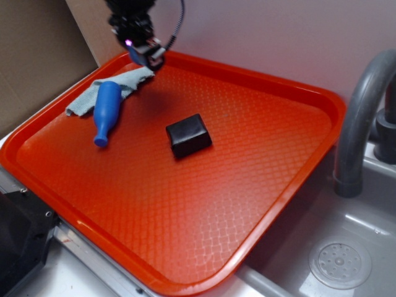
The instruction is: Grab the blue ball.
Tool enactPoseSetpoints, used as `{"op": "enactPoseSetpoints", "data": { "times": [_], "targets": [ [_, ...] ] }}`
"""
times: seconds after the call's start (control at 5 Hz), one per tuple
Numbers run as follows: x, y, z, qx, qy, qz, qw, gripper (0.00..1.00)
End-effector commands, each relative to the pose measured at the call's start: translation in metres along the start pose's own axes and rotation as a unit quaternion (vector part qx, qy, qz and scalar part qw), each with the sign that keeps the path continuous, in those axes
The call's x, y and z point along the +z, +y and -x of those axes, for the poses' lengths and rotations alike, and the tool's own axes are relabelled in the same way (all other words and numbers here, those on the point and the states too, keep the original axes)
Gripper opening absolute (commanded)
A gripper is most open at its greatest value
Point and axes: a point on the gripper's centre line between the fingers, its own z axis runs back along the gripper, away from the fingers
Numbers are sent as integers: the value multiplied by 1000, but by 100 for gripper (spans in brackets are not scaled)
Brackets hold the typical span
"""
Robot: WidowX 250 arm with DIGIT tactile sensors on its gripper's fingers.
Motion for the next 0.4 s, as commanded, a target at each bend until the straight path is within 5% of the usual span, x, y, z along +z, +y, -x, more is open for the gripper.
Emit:
{"op": "enactPoseSetpoints", "data": {
  "times": [0.0, 0.2],
  "targets": [
    [124, -45, 50, -69, -7, 48, 996, 0],
    [120, -55, 57, -80, -7, 38, 996, 0]
  ]
}}
